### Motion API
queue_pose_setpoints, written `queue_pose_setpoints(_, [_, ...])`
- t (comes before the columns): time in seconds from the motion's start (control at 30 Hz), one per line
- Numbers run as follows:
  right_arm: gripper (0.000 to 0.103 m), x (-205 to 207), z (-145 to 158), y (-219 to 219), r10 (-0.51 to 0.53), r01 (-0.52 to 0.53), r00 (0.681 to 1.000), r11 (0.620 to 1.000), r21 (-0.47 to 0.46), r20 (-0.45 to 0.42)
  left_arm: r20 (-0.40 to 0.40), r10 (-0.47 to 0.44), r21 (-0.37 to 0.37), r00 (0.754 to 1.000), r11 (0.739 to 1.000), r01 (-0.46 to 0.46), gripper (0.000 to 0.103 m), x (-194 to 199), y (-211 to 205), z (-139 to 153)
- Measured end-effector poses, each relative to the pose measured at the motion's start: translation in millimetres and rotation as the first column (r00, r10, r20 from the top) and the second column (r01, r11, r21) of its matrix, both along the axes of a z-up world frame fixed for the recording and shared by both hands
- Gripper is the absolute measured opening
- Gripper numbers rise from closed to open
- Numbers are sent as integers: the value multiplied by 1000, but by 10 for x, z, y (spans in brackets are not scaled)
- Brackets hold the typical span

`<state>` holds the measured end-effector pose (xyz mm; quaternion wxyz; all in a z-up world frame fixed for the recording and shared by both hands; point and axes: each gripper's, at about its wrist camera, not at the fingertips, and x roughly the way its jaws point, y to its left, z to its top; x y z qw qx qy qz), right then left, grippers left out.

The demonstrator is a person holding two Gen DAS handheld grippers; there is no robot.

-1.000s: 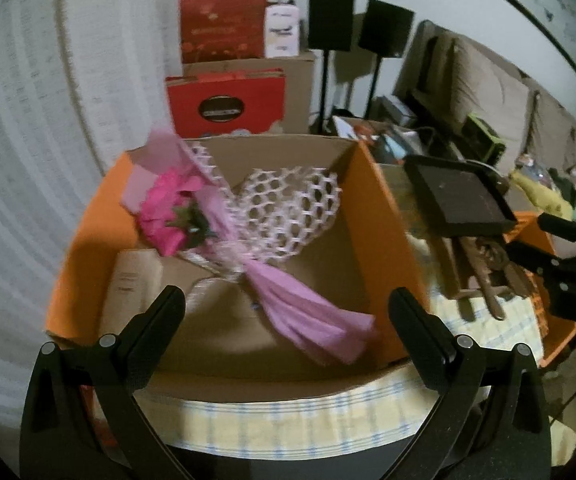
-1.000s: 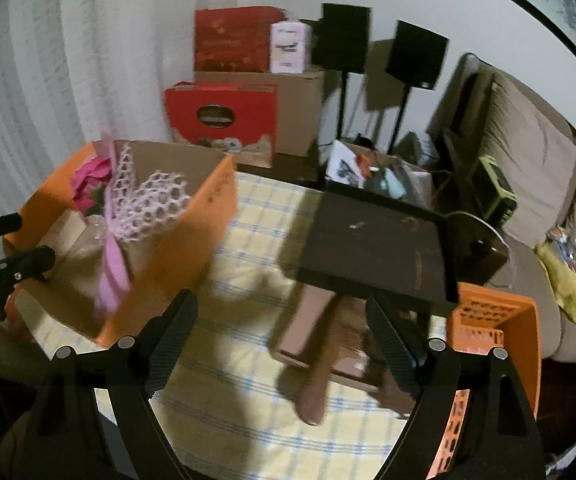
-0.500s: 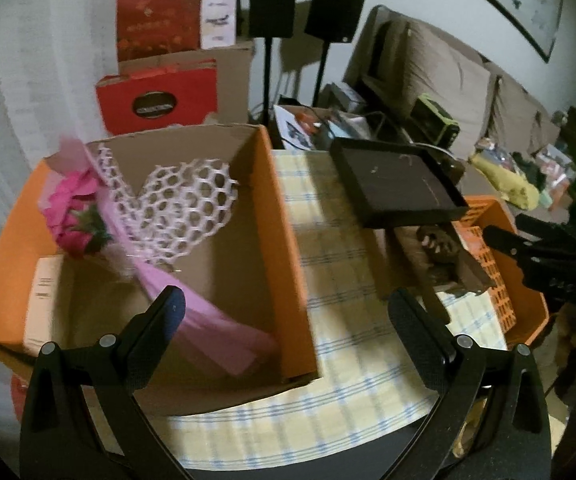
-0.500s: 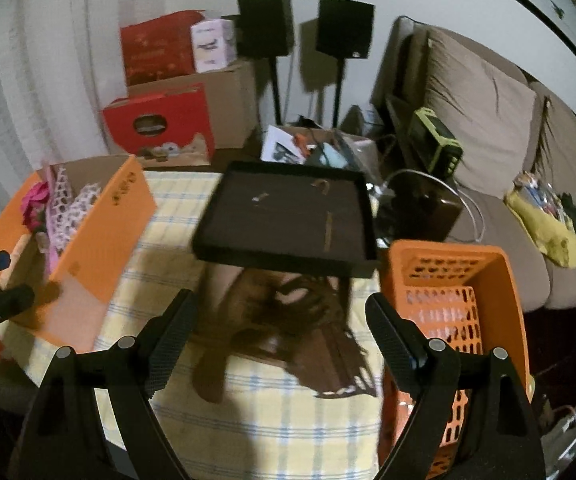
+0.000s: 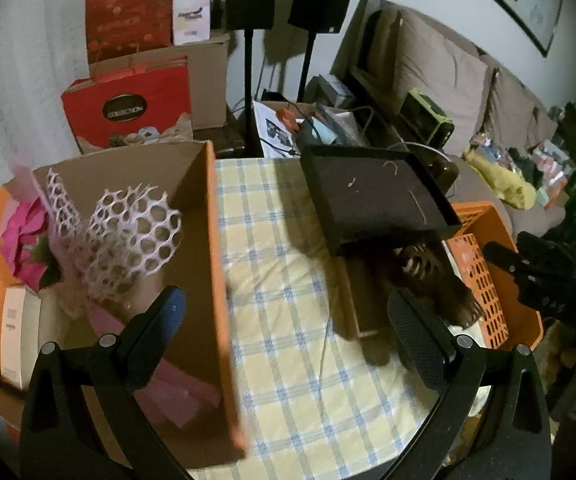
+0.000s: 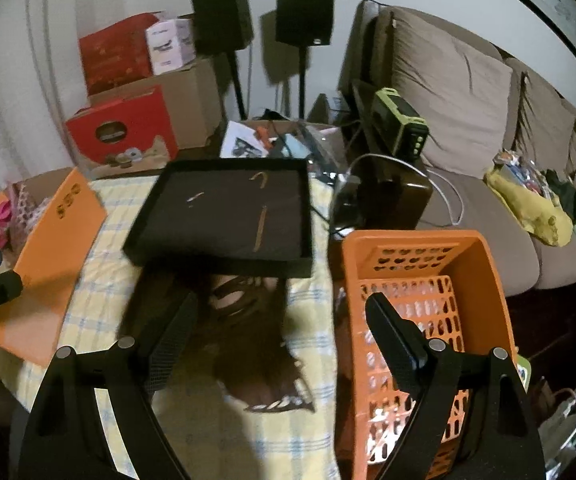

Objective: Organize objects
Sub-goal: 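Move both tools to the black tray on the table, then grasp the black tray edges with both tools and lift it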

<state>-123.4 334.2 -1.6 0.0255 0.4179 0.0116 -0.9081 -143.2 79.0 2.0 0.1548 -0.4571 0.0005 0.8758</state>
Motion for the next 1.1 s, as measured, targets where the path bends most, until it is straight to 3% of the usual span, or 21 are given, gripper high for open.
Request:
queue_pose_setpoints(0.2, [82, -277, -54, 194, -29, 30, 999, 999, -29, 15, 38, 6, -16, 999, 1000, -5, 95, -308, 256, -70])
queue_pose_setpoints(0.27, [73, -393, -92, 260, -43, 45, 999, 998, -36, 30, 51, 6, -29, 999, 1000, -4, 92, -405, 338, -109])
queue_pose_setpoints(0.37, [59, -541, -148, 344, -52, 55, 997, 996, -67, 49, 75, 10, -50, 997, 999, -6, 76, -585, 462, -197])
queue_pose_setpoints(0.53, [46, -779, -242, 415, -53, 62, 995, 993, -100, 86, 137, 27, -70, 990, 997, -18, 65, -839, 630, -371])
queue_pose_setpoints(0.63, [44, -899, -301, 391, -46, 57, 993, 992, -109, 107, 159, 36, -80, 987, 997, -23, 59, -938, 712, -450])
queue_pose_setpoints(0.97, [43, -1146, -556, 303, -17, 52, 983, 981, -185, 183, 223, 51, -66, 974, 997, -38, 56, -1100, 765, -686])
queue_pose_setpoints(1.1, [40, -1165, -559, 282, -12, 51, 982, 977, -206, 187, 236, 45, -29, 971, 999, -39, 48, -1130, 754, -714])
